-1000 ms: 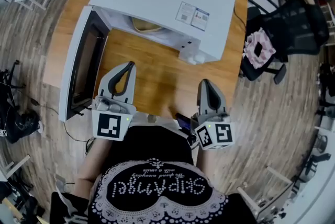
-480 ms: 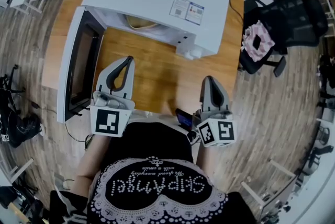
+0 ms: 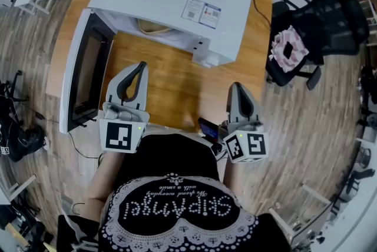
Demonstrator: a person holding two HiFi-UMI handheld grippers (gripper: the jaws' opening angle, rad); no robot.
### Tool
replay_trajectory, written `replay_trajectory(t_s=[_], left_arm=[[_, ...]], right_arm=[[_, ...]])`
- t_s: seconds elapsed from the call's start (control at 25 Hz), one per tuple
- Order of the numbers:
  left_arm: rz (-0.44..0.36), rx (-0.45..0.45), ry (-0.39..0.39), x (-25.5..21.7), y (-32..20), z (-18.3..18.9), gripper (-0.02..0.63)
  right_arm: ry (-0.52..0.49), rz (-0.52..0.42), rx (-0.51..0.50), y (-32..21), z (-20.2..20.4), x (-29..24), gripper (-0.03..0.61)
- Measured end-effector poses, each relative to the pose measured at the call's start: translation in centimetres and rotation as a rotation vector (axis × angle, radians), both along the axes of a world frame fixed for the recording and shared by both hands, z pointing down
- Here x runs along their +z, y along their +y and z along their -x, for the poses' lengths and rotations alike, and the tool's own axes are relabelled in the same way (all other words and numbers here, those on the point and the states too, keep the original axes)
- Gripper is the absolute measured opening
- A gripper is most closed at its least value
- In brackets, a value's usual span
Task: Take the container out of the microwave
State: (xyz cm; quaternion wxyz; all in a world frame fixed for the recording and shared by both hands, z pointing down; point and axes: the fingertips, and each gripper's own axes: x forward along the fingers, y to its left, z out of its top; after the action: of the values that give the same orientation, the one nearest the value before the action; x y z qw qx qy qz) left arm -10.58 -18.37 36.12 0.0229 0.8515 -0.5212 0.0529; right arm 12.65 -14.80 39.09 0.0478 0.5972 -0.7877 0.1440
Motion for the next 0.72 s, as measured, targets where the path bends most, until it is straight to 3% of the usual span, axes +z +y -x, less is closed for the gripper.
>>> replay_trajectory(t_s=[0.4, 0.72], left_arm=[[0.002, -0.051, -0.017, 0.4, -0.6, 1.7, 0.026], [-0.005, -0.059, -0.028, 0.4, -1.2, 2.4, 0.026]], right_arm=[[-0.014, 0.005, -0.038, -0.6, 1.0, 0.3, 0.034], [-0.016, 0.002, -0.005, -1.0, 0.1, 0.4, 0.034]])
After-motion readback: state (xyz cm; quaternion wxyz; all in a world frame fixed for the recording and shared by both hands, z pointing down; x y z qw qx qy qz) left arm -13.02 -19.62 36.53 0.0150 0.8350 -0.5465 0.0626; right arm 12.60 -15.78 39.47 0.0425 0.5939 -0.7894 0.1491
